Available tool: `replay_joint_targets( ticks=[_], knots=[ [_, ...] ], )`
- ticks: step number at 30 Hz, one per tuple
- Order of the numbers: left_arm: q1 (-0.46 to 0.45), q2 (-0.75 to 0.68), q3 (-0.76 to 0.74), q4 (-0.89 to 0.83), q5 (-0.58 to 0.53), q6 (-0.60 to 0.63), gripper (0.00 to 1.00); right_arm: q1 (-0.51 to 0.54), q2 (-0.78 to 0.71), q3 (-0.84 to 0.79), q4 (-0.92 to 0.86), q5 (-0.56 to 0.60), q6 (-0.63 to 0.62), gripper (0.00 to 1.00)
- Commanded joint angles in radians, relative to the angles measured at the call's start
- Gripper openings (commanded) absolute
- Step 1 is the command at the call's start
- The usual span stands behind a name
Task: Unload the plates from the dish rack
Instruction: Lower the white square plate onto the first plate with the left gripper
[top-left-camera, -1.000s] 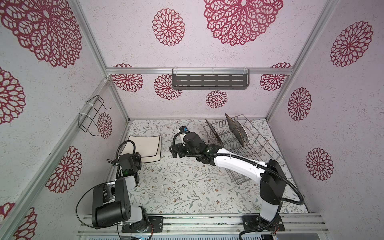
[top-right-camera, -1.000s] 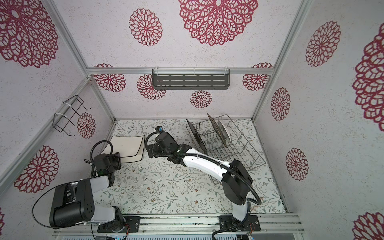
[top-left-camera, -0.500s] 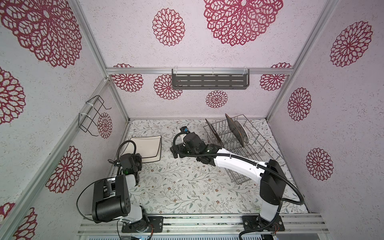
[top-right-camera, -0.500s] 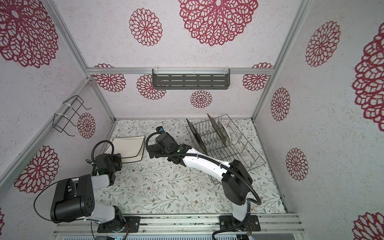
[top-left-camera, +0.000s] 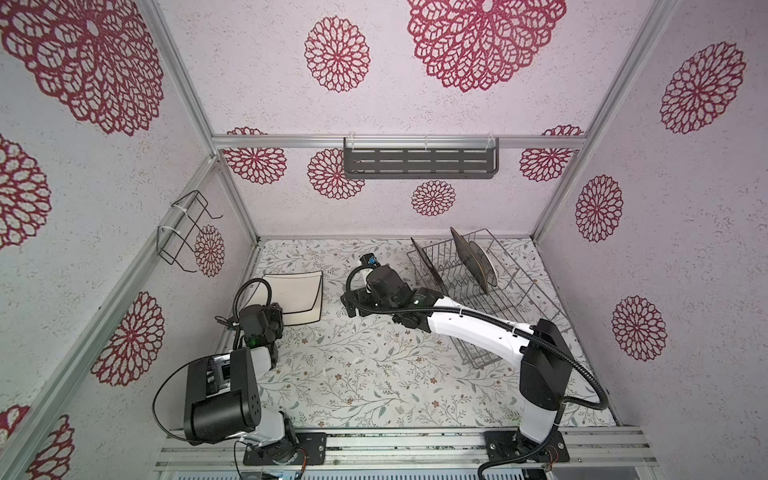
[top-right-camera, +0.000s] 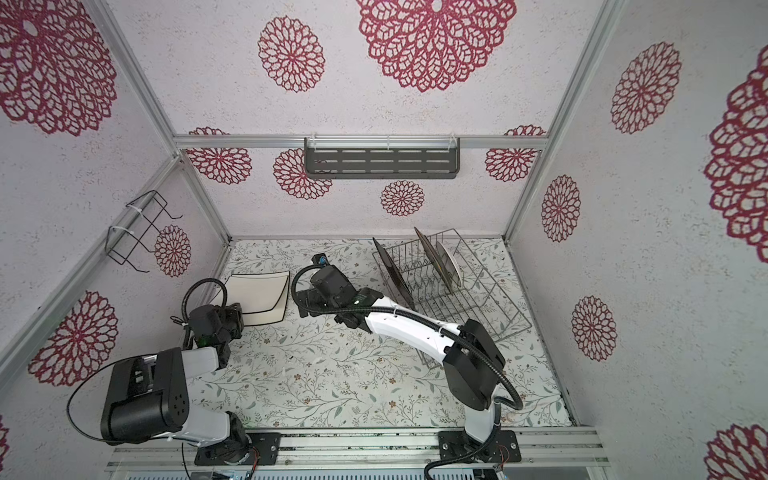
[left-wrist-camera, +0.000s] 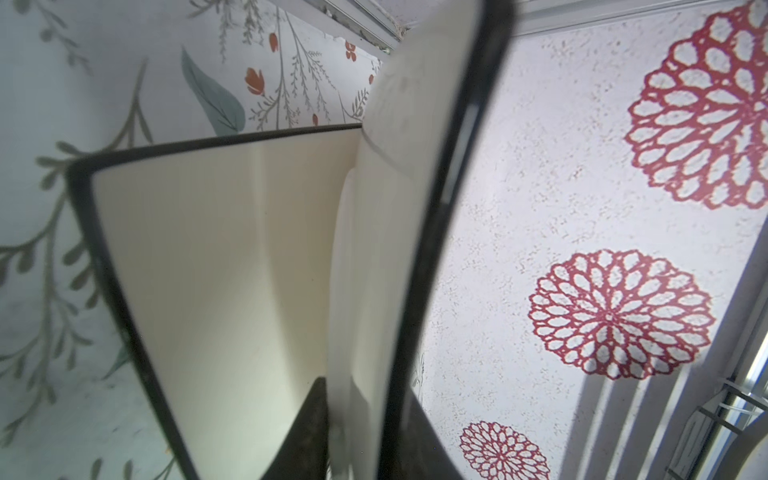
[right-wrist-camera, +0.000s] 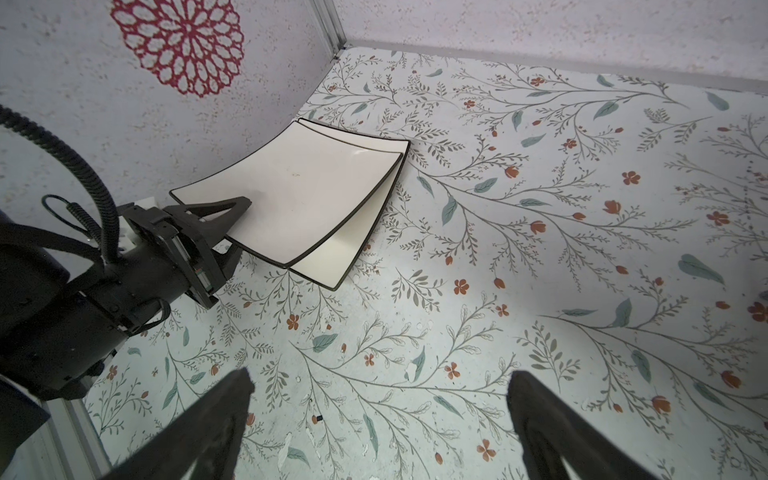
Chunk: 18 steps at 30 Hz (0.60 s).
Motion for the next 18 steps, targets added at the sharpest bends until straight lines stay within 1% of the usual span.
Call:
replay_joint_targets(
  ticks=[1,4,6,10,12,18],
  knots=[
    [0.006,-0.028,0.04,0.079,0.008,0.014,0.31,0.007,-0.012,0.016,0.001,0.038,-0.012,0.99],
    [0.006,-0.041,0.041,0.055,0.003,0.019,0.32,0.008,-0.018,0.01,0.003,0.04,-0.008,0.99],
    [0.006,-0.05,0.041,0.031,-0.005,0.022,0.36,0.009,-0.021,0.008,0.002,0.042,-0.009,0.99],
    [0.006,-0.074,0.043,-0.014,-0.012,0.031,0.45,0.011,-0.023,0.007,0.001,0.042,-0.007,0.99],
    [0.006,-0.082,0.058,-0.066,-0.012,0.044,0.53,0.011,-0.024,0.007,0.001,0.043,-0.007,0.99],
    [0.006,-0.092,0.114,-0.205,0.001,0.091,0.67,0.017,-0.028,0.005,0.001,0.046,-0.005,0.99]
  ],
)
